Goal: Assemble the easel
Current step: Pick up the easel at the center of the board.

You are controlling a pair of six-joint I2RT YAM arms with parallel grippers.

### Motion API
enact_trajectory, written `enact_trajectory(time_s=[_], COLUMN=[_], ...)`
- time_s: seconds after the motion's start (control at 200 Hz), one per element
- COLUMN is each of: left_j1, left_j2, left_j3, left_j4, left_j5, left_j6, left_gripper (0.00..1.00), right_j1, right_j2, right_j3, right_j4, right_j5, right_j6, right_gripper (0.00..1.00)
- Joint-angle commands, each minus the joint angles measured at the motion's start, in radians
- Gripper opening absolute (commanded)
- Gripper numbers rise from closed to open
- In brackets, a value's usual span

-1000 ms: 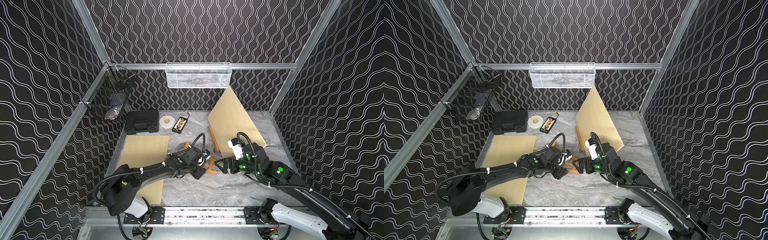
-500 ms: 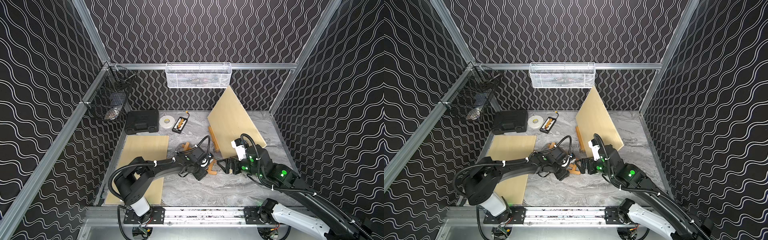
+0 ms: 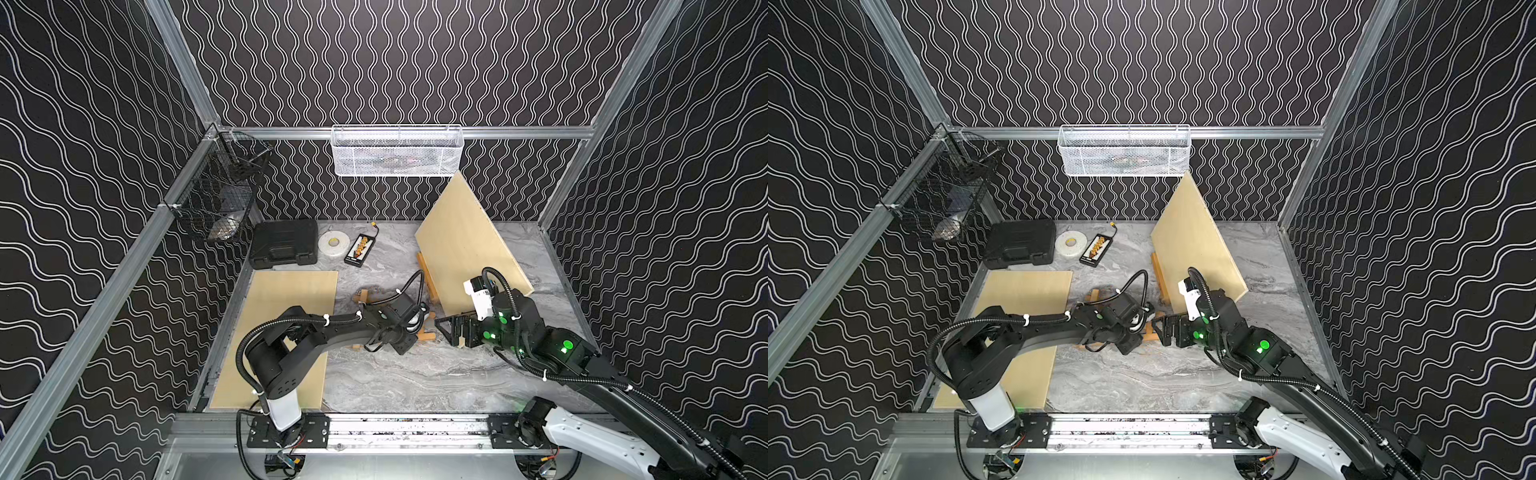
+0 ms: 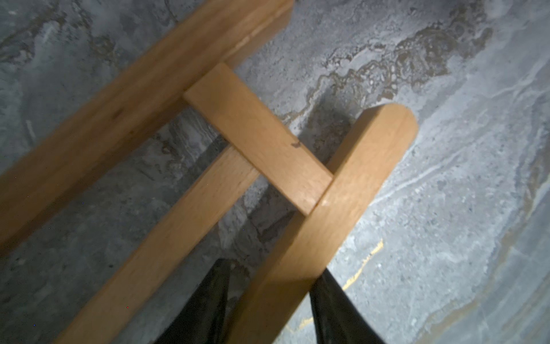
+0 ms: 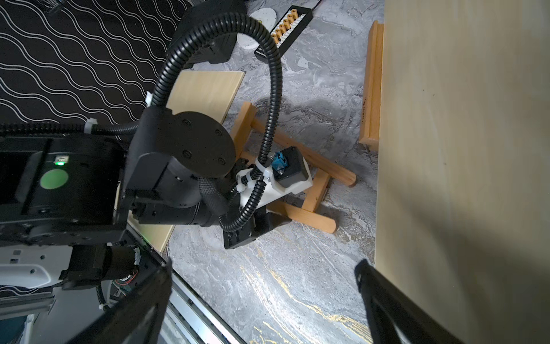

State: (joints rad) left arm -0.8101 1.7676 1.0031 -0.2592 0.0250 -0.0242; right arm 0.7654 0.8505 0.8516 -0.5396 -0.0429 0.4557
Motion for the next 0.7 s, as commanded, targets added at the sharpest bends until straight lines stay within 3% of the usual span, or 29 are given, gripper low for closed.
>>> enact_trajectory(time_s=[0.0, 0.28, 0.696], left_j1=[0.0, 0.009, 0.054], left_j2=[0.018, 0.076, -0.003], left_j3=[0.022, 0.074, 0.077], left_j4=[-0.026, -0.048, -0.009], left_j5=[-0.036, -0.069, -0.016], left_j6=[-0.048, -0.054, -0.041], left_gripper=[0.43, 0.32, 0.17], right_j1=[0.0, 0.0, 0.0], right_j2=[0.001, -0.015, -0.005], right_j3=[-0.002, -0.006, 0.004], right_j4=[0.025, 0.015, 0.03], right_j5=[0.008, 0.018, 0.048], right_j6=[-0.002, 0.0, 0.001], right_gripper=[1.0, 1.0, 1.0])
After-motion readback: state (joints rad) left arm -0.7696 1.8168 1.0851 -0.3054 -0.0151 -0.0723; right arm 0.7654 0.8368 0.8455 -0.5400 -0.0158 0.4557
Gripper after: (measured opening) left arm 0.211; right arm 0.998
